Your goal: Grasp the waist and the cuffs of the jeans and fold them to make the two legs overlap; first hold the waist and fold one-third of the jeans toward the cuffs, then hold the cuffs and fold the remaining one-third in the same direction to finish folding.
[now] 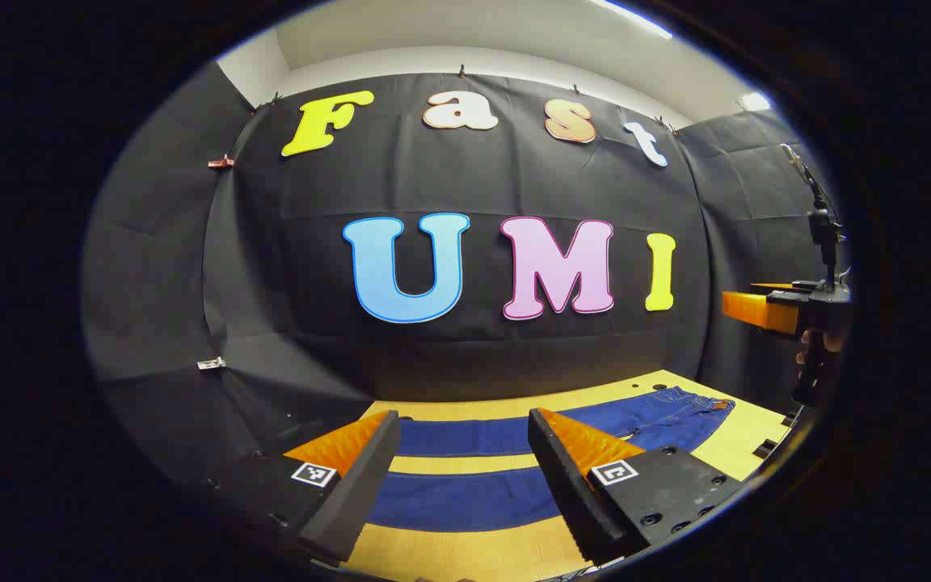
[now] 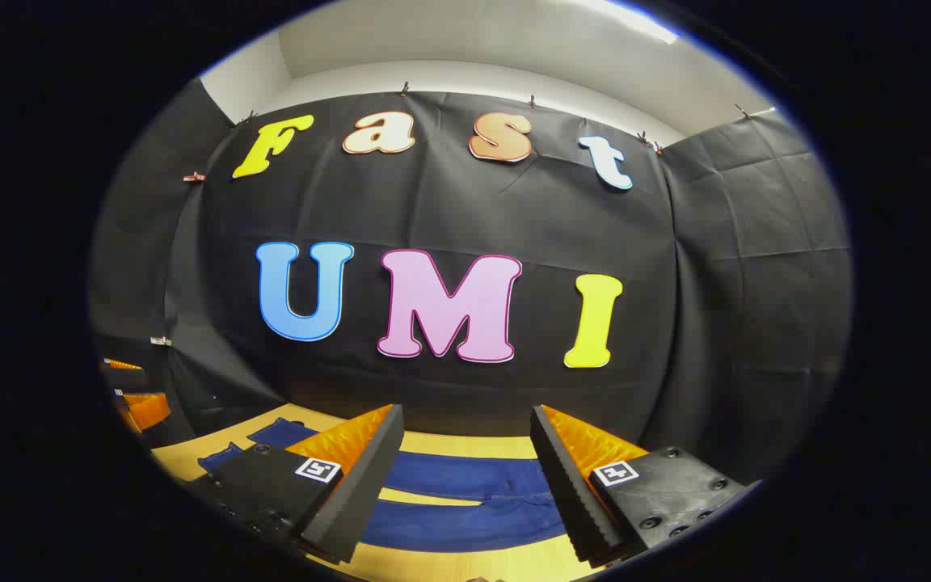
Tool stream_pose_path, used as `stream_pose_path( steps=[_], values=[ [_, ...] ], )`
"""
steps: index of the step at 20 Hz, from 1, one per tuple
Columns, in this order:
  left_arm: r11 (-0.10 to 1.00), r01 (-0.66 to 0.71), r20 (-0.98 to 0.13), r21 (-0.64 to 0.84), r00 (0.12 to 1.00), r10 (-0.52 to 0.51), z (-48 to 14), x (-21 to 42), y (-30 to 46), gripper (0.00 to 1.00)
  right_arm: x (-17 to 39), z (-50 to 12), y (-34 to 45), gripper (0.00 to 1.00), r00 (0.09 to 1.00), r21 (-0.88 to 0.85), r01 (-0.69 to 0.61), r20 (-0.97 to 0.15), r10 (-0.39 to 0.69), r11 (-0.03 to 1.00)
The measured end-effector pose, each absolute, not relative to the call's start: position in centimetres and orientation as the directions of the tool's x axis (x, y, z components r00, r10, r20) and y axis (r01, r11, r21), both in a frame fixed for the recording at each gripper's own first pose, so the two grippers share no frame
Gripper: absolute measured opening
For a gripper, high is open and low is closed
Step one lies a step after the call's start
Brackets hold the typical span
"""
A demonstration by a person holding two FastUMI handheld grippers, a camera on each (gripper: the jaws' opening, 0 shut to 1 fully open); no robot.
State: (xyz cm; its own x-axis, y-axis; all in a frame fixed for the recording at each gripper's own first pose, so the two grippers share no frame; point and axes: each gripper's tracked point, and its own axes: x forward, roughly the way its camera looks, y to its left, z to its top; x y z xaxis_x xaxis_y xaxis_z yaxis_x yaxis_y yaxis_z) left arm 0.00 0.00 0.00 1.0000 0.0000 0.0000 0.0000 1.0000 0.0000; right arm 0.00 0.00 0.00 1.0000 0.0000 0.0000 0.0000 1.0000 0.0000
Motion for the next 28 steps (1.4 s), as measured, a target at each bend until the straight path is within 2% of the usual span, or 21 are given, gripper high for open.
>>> stream_pose_path(
  steps=[20,28],
  values=[
    [0.998,0.060,-0.020,0.034,0.998,-0.060,-1.4,-0.5,0.1,0.98,-3.9,-1.6,-1.4,0.97,0.997,-0.022,0.063,-0.034,-0.064,0.998],
    [0.948,0.093,-0.126,0.304,0.990,-0.057,-6.4,2.7,8.1,0.98,-3.8,-2.0,-2.8,0.97,0.994,-0.065,0.094,-0.048,-0.097,0.993]
  ],
)
